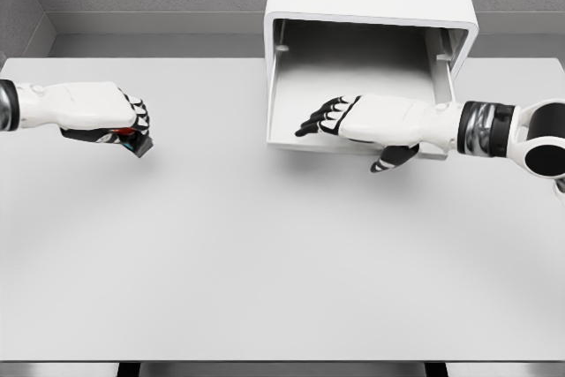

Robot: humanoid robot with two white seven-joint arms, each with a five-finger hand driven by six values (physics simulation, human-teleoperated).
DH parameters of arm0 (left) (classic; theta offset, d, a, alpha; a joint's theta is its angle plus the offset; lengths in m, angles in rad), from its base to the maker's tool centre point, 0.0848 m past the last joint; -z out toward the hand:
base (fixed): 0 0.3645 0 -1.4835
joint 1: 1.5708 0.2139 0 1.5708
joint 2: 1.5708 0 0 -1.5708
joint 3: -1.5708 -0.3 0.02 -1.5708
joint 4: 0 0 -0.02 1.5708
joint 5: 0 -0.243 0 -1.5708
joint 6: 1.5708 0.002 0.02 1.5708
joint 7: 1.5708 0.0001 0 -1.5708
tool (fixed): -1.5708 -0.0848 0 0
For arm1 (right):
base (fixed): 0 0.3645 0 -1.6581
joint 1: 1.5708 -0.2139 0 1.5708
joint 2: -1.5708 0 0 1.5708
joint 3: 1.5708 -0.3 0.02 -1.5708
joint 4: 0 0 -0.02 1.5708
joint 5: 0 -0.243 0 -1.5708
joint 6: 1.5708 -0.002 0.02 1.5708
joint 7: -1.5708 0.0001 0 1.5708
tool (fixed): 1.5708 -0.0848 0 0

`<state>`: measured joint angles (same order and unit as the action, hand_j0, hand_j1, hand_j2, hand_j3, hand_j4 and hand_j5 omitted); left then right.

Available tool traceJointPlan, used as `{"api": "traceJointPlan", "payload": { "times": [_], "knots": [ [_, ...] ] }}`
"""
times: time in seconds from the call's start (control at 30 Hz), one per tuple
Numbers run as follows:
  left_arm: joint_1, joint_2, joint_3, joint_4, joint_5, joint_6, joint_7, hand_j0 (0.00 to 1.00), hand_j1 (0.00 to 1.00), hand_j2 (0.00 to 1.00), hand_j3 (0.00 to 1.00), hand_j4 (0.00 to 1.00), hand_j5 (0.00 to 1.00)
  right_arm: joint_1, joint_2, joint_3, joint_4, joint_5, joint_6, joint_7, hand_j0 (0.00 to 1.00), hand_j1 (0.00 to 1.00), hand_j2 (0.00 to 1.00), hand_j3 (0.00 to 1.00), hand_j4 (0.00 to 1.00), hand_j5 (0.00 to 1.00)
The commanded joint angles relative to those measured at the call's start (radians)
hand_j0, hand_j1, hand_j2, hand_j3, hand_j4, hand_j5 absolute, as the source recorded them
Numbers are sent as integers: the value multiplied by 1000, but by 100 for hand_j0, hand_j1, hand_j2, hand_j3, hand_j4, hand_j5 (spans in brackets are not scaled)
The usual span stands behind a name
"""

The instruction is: Slide open multi-storey tabletop storage cabinets and put open load switch and slide close multi-storey tabletop storage cabinets

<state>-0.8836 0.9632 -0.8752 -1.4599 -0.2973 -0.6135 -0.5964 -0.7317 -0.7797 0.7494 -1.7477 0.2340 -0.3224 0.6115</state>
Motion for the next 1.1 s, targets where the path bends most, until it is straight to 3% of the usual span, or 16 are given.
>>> {"api": "traceJointPlan", "payload": {
  "times": [0.0,0.17,0.27,0.73,1.07],
  "knots": [
    [0,14,1,-11,7,3,1,35,35,35,35,35,35,2,-3,-1,-3,-4,-1,-1,100,100,100,100,100,100],
    [2,31,1,-36,13,3,1,35,35,35,35,35,35,18,-4,-2,-3,-4,-21,-1,100,100,100,100,100,100],
    [2,40,1,-42,13,3,1,35,35,35,35,35,35,58,-38,-62,-7,-5,-90,-1,100,100,100,100,100,100],
    [2,45,2,-50,27,3,3,35,35,35,35,35,35,71,-44,-79,-10,-13,-276,-1,100,100,100,100,100,100],
    [2,45,2,-63,29,3,3,35,35,35,35,35,35,87,-66,-81,-10,-15,-288,-1,100,100,100,100,100,100]
  ]
}}
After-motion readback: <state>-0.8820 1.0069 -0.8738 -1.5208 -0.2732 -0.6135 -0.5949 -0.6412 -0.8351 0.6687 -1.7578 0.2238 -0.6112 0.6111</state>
